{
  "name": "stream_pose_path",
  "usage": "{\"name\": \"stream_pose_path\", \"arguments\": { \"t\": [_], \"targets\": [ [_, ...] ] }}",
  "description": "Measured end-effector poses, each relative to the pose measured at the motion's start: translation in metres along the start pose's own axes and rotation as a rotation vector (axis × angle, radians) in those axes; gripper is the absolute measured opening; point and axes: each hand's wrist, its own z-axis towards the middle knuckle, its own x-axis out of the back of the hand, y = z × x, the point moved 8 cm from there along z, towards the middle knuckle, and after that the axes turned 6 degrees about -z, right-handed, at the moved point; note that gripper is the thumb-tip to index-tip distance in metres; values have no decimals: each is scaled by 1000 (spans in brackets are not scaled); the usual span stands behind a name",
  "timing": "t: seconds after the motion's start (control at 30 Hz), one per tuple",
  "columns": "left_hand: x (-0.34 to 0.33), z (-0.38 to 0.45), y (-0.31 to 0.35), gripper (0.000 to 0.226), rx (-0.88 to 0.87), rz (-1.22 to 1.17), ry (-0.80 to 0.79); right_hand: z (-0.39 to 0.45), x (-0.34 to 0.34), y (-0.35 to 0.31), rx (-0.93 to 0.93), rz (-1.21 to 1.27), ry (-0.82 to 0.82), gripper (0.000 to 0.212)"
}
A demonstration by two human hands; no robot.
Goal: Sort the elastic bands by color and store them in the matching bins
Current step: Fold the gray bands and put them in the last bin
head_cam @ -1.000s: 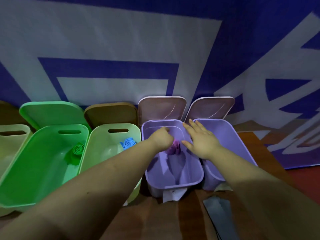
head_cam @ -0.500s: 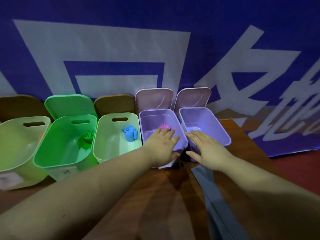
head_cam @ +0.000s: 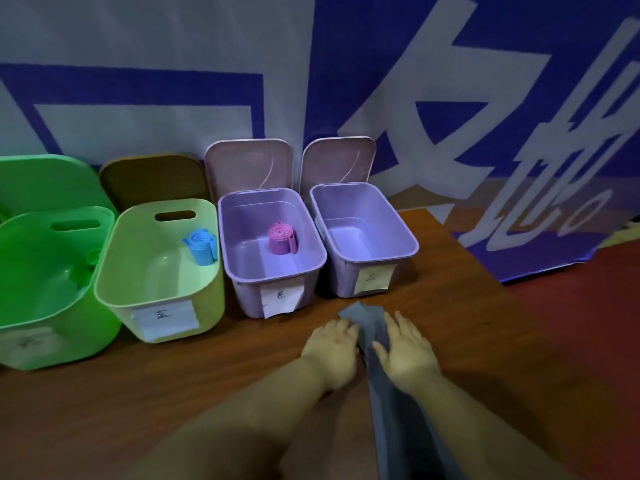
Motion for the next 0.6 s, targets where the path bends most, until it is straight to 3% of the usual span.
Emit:
{"name": "stream_pose_path", "arguments": {
  "t": [0.13, 0.23, 0.37, 0.53, 0.6],
  "targets": [
    [-35, 30, -19, 56, 59, -61, 68, 5, -35, 17, -203, 152, 68, 72],
    [-45, 27, -23, 69, 32, -53, 242, 4, -42, 18, -184, 214, 156, 66],
    [-43, 27, -25, 55, -22, -102, 370, 4, -38, 19, -125, 333, 257, 49],
    [-44, 28, -25, 57, 3, -146, 312, -3, -22, 6, -122, 625, 281, 24],
    [-43, 14, -20, 58, 14, -264, 299, -15, -10, 3, -150, 734, 349, 21]
  ]
}}
